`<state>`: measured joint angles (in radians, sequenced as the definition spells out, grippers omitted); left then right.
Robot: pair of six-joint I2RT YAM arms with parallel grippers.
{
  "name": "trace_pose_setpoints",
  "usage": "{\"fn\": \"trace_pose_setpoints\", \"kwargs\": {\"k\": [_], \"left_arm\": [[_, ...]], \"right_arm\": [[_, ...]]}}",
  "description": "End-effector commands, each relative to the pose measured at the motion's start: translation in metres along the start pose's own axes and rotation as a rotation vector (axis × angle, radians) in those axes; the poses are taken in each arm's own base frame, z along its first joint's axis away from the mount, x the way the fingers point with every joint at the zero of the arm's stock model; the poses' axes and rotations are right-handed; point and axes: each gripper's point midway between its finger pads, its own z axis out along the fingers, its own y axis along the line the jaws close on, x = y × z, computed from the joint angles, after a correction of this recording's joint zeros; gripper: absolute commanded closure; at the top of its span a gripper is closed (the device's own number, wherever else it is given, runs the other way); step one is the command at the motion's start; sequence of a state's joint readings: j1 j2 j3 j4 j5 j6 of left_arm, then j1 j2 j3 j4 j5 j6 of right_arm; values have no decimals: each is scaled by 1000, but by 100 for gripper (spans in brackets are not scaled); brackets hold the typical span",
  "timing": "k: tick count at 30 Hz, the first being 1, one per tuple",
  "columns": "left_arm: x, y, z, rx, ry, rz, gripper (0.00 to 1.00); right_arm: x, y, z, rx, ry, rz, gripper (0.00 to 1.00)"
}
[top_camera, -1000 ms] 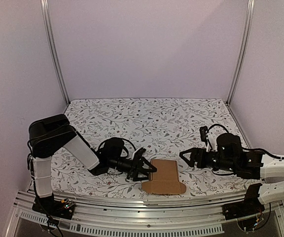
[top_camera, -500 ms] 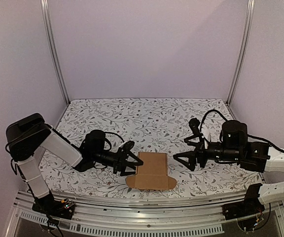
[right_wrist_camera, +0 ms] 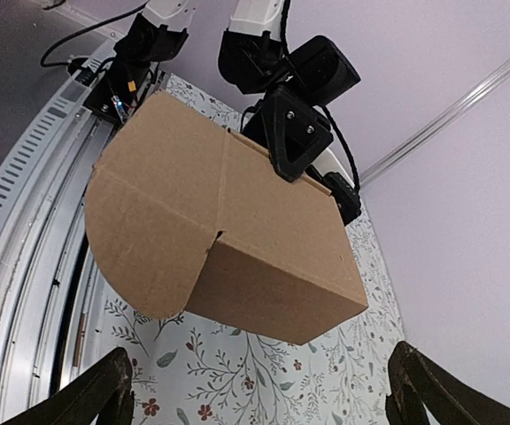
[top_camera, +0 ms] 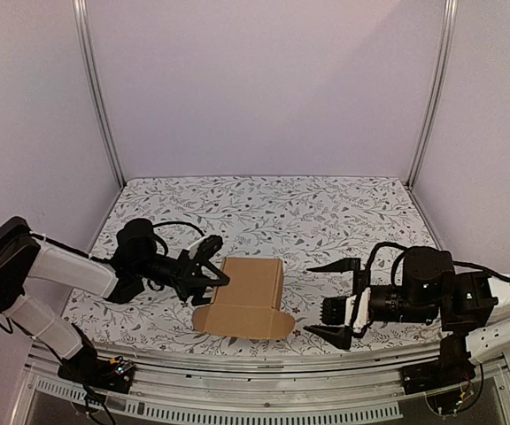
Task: Fold the paper box
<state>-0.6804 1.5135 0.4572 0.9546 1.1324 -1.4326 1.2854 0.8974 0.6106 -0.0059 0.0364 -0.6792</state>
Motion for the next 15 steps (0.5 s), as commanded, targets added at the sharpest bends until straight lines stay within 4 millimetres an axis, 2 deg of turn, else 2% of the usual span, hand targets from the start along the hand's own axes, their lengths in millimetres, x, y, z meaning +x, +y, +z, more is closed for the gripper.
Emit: {"fn": "trace_pose_setpoints", "kwargs": {"k": [1,4,7,12,15], "left_arm": [[22,-2,-9,-14,83,6,40],[31,-8,-12,-14,116,25,40],[38,-15,-14,-2,145,38,40],[44,-22,-16,-5,170,46,41],[46,-26,-16,-12,179,61,40]], "right_arm": [[-10,-16,2,211,100,-374,1],[-26,-9,6,248,112,-549,1],[-29,-1,15,267,146,-730,1],[-35,8,24,291,147,-887,1],[-42,13,30,292,139,-916,1]]}}
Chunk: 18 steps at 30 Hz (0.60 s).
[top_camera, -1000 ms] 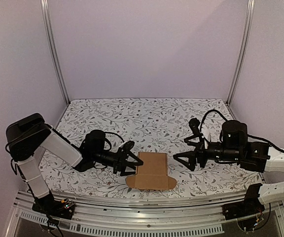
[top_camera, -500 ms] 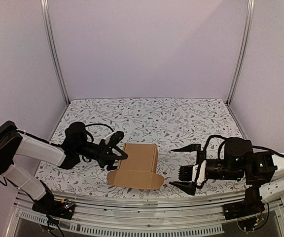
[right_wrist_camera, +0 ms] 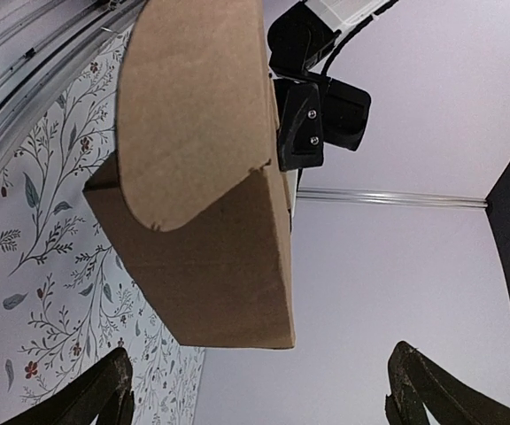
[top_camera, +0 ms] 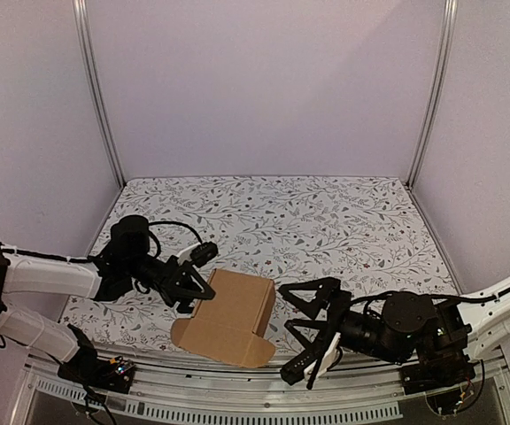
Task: Fold the paper box
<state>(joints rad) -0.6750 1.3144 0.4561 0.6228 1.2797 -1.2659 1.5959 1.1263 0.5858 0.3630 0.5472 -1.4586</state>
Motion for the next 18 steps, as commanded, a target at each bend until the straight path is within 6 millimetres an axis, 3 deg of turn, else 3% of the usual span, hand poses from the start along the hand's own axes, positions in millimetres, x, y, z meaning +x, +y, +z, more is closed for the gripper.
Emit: {"fn": "trace_pose_setpoints", "kwargs": {"k": [1,7,18], "left_arm": [[4,-9,-3,-6,32,33,40],[7,-11,-3,-4,44,34,41],[14,-17,4,6,79,60,41]], "right_arm": [[-7,-14,4,66,28,-111,1],[-29,-12,11,67,-21,-148,1],[-45,-9,22,76,-63,-145,1]]}}
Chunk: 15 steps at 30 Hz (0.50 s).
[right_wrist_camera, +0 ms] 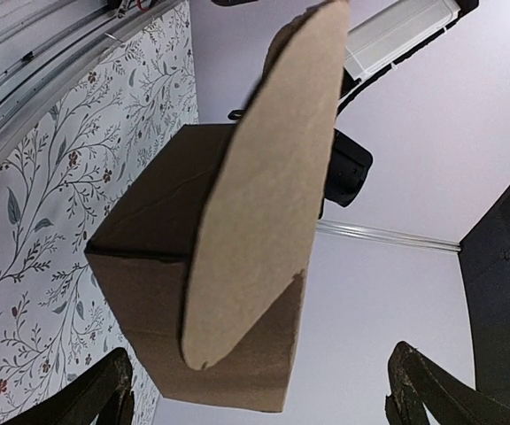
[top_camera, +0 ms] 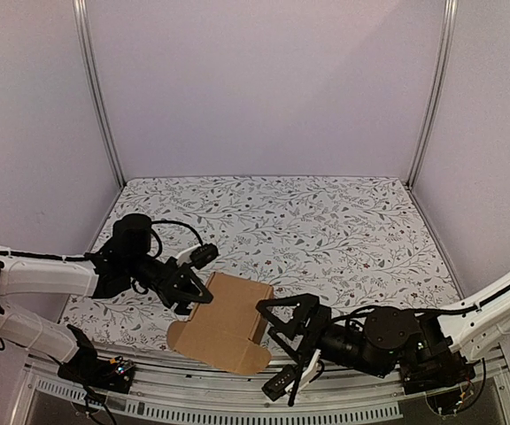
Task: Fold the paper box
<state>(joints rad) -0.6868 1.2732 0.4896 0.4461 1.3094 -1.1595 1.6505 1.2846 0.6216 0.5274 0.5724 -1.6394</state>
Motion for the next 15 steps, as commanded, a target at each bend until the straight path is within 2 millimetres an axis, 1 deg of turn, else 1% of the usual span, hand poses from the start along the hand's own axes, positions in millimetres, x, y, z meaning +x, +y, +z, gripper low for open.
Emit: {"fn": "trace_pose_setpoints", "kwargs": {"k": [1,5,9,15], "left_arm": [[4,-13,3,17,30,53,41],[5,-14,5,21,41,57,41],[7,-16,6,23,49,63,41],[10,-16,7,23,56,64,42]], "right_arm": [[-12,-11,7,36,-31,21,1],[-17,-2,12,23,-34,23,1],[-19,0,17,30,-26,39,2],[-21,-3,22,38,-22,41,12]]}}
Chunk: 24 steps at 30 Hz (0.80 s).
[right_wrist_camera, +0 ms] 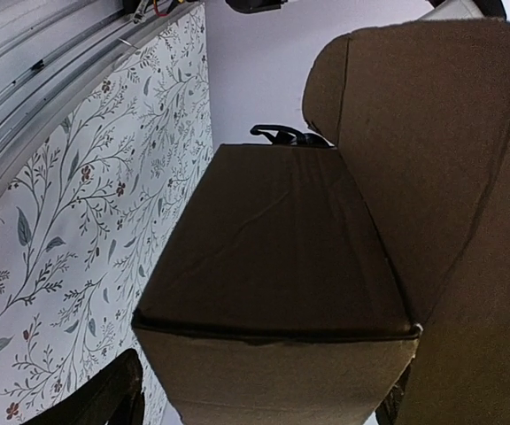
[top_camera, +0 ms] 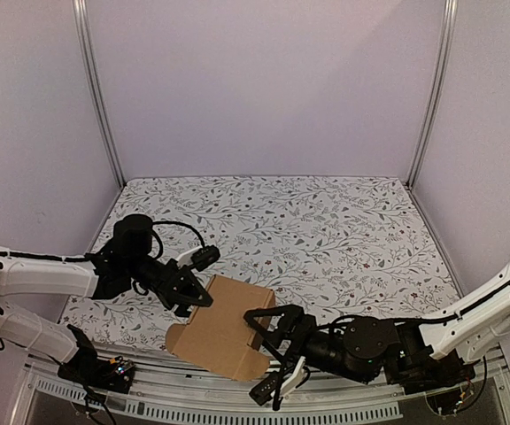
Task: Fold the paper box
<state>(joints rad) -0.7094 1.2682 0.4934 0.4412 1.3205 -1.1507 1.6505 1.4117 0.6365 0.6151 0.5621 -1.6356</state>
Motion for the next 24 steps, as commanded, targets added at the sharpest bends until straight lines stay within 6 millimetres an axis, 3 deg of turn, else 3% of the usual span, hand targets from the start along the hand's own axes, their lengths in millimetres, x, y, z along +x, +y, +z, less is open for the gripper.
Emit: {"fn": "trace_pose_setpoints", "kwargs": {"k": [1,12,15,20,24], "left_arm": [[3,-12,3,13,25,51,42],[6,-7,5,-3,24,47,38],[6,-3,5,-11,19,43,30],[3,-13,4,-16,-7,91,4],[-2,-22,1,-46,-47,142,0]], "right_arm": [[-6,-23,4,58,-10,51,16],[-5,-26,5,67,0,60,39],[-5,-25,5,65,4,65,43],[-3,-24,5,65,10,67,47],[2,-23,3,62,30,76,48]]}}
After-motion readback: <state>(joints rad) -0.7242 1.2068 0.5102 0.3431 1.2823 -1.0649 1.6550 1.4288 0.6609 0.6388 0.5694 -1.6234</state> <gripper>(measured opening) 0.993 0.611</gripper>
